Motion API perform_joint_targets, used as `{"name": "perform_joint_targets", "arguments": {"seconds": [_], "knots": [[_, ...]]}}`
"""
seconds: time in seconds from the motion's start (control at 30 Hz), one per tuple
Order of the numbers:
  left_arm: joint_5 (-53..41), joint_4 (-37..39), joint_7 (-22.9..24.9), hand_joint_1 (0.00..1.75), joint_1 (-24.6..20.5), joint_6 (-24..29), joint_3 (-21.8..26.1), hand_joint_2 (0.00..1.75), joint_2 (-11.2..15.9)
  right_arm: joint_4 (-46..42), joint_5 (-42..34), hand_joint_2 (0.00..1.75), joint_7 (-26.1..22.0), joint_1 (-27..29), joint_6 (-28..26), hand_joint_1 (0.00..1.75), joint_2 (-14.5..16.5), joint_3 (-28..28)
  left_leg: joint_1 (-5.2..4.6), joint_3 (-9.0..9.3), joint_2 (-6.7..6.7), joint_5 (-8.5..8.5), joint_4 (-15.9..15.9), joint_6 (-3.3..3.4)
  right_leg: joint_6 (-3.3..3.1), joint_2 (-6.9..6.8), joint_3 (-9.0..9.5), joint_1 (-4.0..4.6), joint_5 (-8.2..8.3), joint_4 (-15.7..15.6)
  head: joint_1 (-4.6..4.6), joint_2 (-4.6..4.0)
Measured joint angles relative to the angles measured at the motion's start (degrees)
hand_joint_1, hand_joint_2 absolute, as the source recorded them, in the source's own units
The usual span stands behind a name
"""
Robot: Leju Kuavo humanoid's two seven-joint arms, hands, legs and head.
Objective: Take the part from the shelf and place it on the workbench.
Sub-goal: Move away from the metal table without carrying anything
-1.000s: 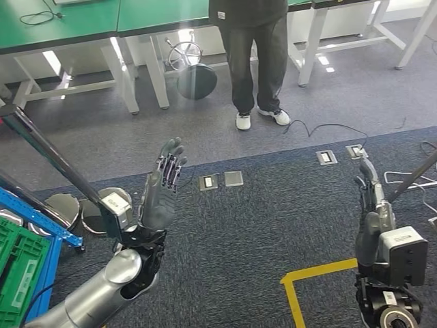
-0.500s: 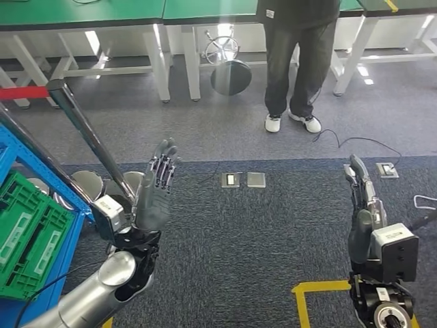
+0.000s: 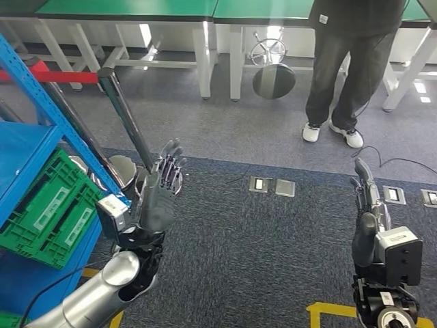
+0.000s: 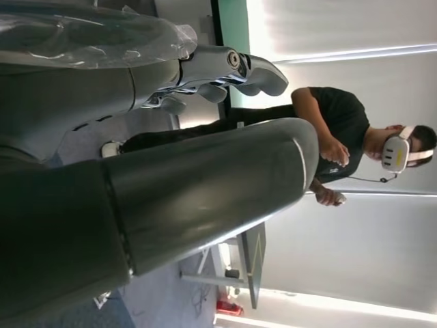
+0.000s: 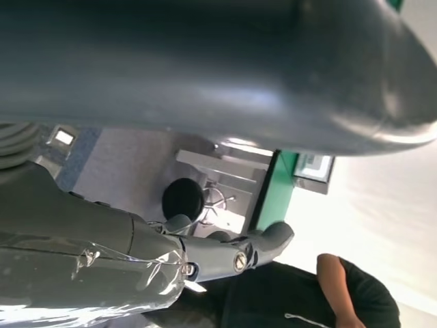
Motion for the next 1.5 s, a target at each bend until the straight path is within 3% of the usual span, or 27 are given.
{"name": "perform_joint_targets", "arguments": {"seconds": [0.07, 0.13, 0.17, 0.23, 0.3, 0.37, 0.43, 0.5, 0.57, 0.6, 0.63, 0.67, 0.7, 0.73, 0.8, 0.87, 0.93, 1.0, 1.1, 1.17, 1.2, 1.23, 1.3, 1.33, 1.37, 1.43, 1.5], "knots": [[0.03, -0.03, -0.03, 0.0, -0.15, 0.0, -0.01, 0.0, 0.04, 0.01, 0.01, 0.0, 0.01, 0.02, 0.01, 0.0, 0.02, 0.0, 0.12, -3.77, 3.53, -3.47, 7.29, -0.73, -0.35, -1.46, 0.11, 0.08, -0.01, -0.18, -0.54, 0.0], [0.07, -0.03, -0.03, 0.0, -0.12, 0.0, -0.02, 0.0, 0.03, 0.02, 0.02, 0.0, 0.02, 0.08, 0.02, 0.0, 0.02, 0.03, 0.51, -7.51, 4.44, -5.63, 14.02, -1.27, -0.47, -2.96, 0.07, 0.16, -0.13, -0.17, -0.73, 0.0], [0.08, -0.03, -0.03, 0.0, -0.11, 0.0, -0.02, 0.0, 0.03, 0.03, 0.02, 0.0, 0.02, 0.07, 0.03, 0.0, 0.02, 0.03, 0.65, -7.91, 4.58, -5.15, 14.48, -1.41, -0.43, -3.68, 0.1, 0.15, -0.21, -0.17, -0.82, 0.0], [0.08, -0.04, -0.03, 0.0, -0.11, -0.01, -0.02, 0.0, 0.03, 0.03, 0.02, 0.0, 0.02, 0.02, 0.02, 0.0, 0.02, 0.03, 0.79, -4.87, 5.51, -1.5, 8.42, -1.4, -0.16, -5.02, 0.38, 0.12, -0.49, -0.16, -1.08, 0.0], [0.13, -0.07, -0.02, 0.0, -0.24, -0.09, -0.02, 0.0, 0.03, 0.02, 0.04, 0.0, 0.07, -0.05, -0.02, 0.0, 0.02, 0.04, 0.46, -0.57, 8.13, 1.39, 0.22, -0.82, 0.36, -6.09, 0.76, 0.44, -0.9, -0.14, -1.38, 0.0], [0.25, -0.1, -0.01, 0.0, -0.43, -0.32, -0.02, 0.0, 0.04, 0.01, 0.13, 0.0, 0.19, -0.14, -0.2, 0.0, 0.02, 0.04, 0.0, 0.78, 9.1, 1.65, -2.53, 0.12, 0.94, -7.0, 1.07, 0.84, -1.27, -0.17, -1.22, 0.0], [0.4, -0.13, 0.02, 0.0, -0.52, -0.59, -0.02, 0.0, 0.07, -0.03, 0.27, 0.0, 0.35, -0.21, -0.46, 0.0, 0.02, 0.04, 0.0, 0.75, 7.6, 1.57, -2.55, 0.99, 1.58, -7.75, 1.32, 0.79, -1.7, -0.25, -0.89, 0.0], [0.52, -0.18, 0.06, 0.0, -0.69, -0.78, -0.01, 0.0, 0.12, -0.1, 0.39, 0.0, 0.48, -0.29, -0.64, 0.0, 0.02, 0.03, 0.27, 1.01, 6.36, 1.64, -2.87, 1.71, 2.07, -5.98, 0.59, 0.56, -3.43, 1.85, -0.57, 0.0], [0.55, -0.2, 0.17, 0.0, -0.9, -0.87, -0.01, 0.0, 0.1, -0.15, 0.46, 0.0, 0.56, -0.25, -0.66, 0.0, 0.02, 0.02, 0.37, 1.19, 5.16, 1.63, -2.99, 2.21, 2.17, -2.99, -2.74, 0.54, -7.06, 9.1, -0.04, 0.0], [0.56, -0.2, 0.28, 0.0, -0.94, -0.86, -0.02, 0.0, 0.09, -0.14, 0.48, 0.0, 0.58, -0.16, -0.61, 0.0, 0.02, 0.02, 0.29, 1.22, 4.45, 1.59, -2.97, 2.36, 2.15, -2.21, -5.03, 0.59, -8.76, 13.63, 0.13, 0.0], [0.54, -0.2, 0.39, 0.0, -0.94, -0.81, -0.02, 0.0, 0.08, -0.14, 0.48, 0.0, 0.61, -0.03, -0.52, 0.0, 0.02, 0.03, 0.21, 1.26, 3.66, 1.55, -2.94, 2.43, 2.11, -1.88, -6.94, 0.64, -9.56, 17.03, 0.19, 0.0], [0.53, -0.2, 0.49, 0.0, -0.93, -0.75, -0.02, 0.0, 0.09, -0.13, 0.48, 0.0, 0.61, 0.07, -0.43, 0.0, 0.02, 0.03, 0.14, 1.33, 2.83, 1.51, -2.9, 2.46, 2.03, -1.73, -7.96, 0.66, -9.2, 18.36, 0.2, 0.0], [0.52, -0.2, 0.52, 0.0, -0.92, -0.68, -0.02, 0.0, 0.11, -0.13, 0.48, 0.0, 0.62, 0.11, -0.39, 0.0, 0.02, 0.02, 0.11, 1.45, 1.99, 1.46, -2.84, 2.45, 1.88, -1.6, -7.81, 0.66, -7.59, 17.12, 0.2, 0.0], [0.52, -0.21, 0.53, 0.0, -0.93, -0.64, -0.02, 0.0, 0.12, -0.13, 0.48, 0.0, 0.62, 0.11, -0.36, 0.0, 0.02, 0.01, 0.1, 1.61, 1.19, 1.38, -2.77, 2.38, 1.68, -1.21, -6.65, 0.64, -5.13, 13.76, 0.24, 0.0], [0.52, -0.21, 0.57, 0.0, -0.96, -0.6, -0.02, 0.0, 0.13, -0.13, 0.48, 0.0, 0.62, 0.07, -0.31, 0.0, 0.02, 0.0, 0.07, 1.71, -0.28, 1.16, -2.48, 2.09, 1.19, 1.22, -3.5, 0.45, -1.02, 5.63, 0.34, 0.0], [0.51, -0.22, 0.66, 0.0, -1.02, -0.59, -0.02, 0.0, 0.14, -0.13, 0.48, 0.0, 0.62, 0.03, -0.25, 0.0, 0.02, 0.01, 0.17, 1.26, -1.5, 1.21, -2.2, 1.54, 0.9, 2.98, -1.64, 0.38, -0.13, 1.58, 0.35, 0.0], [0.5, -0.23, 0.73, 0.0, -1.02, -0.59, -0.02, 0.0, 0.21, -0.13, 0.48, 0.0, 0.61, -0.03, -0.18, 0.0, 0.02, 0.03, 0.32, 0.84, -2.7, 1.53, -2.29, 0.81, 0.61, 2.24, -1.08, 0.38, -0.31, 0.97, 0.26, 0.0], [0.51, -0.25, 0.73, 0.0, -1.03, -0.59, -0.02, 0.0, 0.37, -0.13, 0.48, 0.0, 0.61, -0.14, -0.17, 0.0, 0.03, 0.01, 0.15, 0.11, -1.35, 0.74, -0.99, 0.16, 0.08, 0.93, -0.63, 0.16, -0.02, 0.39, 0.01, 0.0], [0.5, -0.25, 0.72, 0.0, -1.17, -0.46, -0.03, 0.0, 0.54, -0.12, 0.48, 0.0, 0.62, -0.25, -0.09, 0.0, 0.04, -0.01, 0.14, -4.97, 3.48, -4.02, 9.03, -0.6, -0.46, -1.26, -0.33, 0.23, 0.1, 0.0, -0.8, 0.0], [0.49, -0.25, 0.84, 0.0, -0.99, -0.25, -0.04, 0.0, 0.59, -0.09, 0.48, 0.0, 0.63, -0.22, 0.04, 0.0, 0.04, 0.01, 0.32, -7.92, 4.41, -5.35, 14.28, -0.81, -0.52, -2.74, -0.32, 0.37, -0.03, 0.01, -0.94, 0.0], [0.46, -0.25, 0.91, 0.0, -0.9, -0.17, -0.04, 0.0, 0.63, -0.07, 0.48, 0.0, 0.62, -0.23, 0.07, 0.0, 0.04, 0.02, 0.35, -7.75, 4.6, -4.46, 13.7, -0.77, -0.5, -3.47, -0.26, 0.41, -0.13, 0.01, -1.03, 0.0], [0.43, -0.25, 0.99, 0.0, -0.84, -0.11, -0.04, 0.0, 0.68, -0.06, 0.48, 0.0, 0.62, -0.25, 0.07, 0.0, 0.04, 0.02, 0.35, -6.38, 4.86, -2.78, 10.95, -0.63, -0.43, -4.17, -0.15, 0.44, -0.24, 0.01, -1.17, 0.0], [0.36, -0.26, 1.04, 0.0, -0.84, -0.09, -0.04, 0.0, 0.73, -0.06, 0.48, 0.0, 0.61, -0.33, 0.04, 0.0, 0.04, 0.02, 0.04, -1.95, 6.72, 0.59, 2.65, -0.04, -0.09, -5.39, 0.13, 0.72, -0.6, 0.05, -1.46, 0.0], [0.32, -0.27, 1.04, 0.0, -0.85, -0.09, -0.04, 0.0, 0.73, -0.06, 0.48, 0.0, 0.61, -0.36, -0.01, 0.0, 0.04, 0.01, -0.17, -0.36, 7.52, 1.42, -0.33, 0.36, 0.15, -5.87, 0.24, 0.92, -0.79, 0.06, -1.51, 0.0], [0.3, -0.27, 1.04, 0.0, -0.83, -0.1, -0.04, 0.0, 0.73, -0.07, 0.48, 0.0, 0.61, -0.39, -0.06, 0.0, 0.04, 0.02, -0.39, 0.49, 8.03, 1.65, -1.98, 0.73, 0.43, -6.32, 0.38, 1.1, -0.99, 0.06, -1.42, 0.0], [0.24, -0.28, 1.04, 0.0, -0.7, -0.19, -0.04, 0.0, 0.74, -0.09, 0.48, 0.0, 0.61, -0.4, -0.21, 0.0, 0.04, 0.03, -0.56, 0.64, 7.11, 1.46, -2.49, 1.39, 1.0, -7.28, 0.73, 1.21, -1.35, -0.05, -1.09, 0.0], [0.15, -0.28, 1.01, 0.0, -0.58, -0.36, -0.03, 0.0, 0.72, -0.13, 0.5, 0.0, 0.56, -0.38, -0.31, 0.0, 0.04, 0.02, -0.36, 0.92, 6.01, 1.46, -2.79, 1.96, 1.59, -6.26, 0.49, 0.99, -2.6, 1.2, -0.83, 0.0]]}}
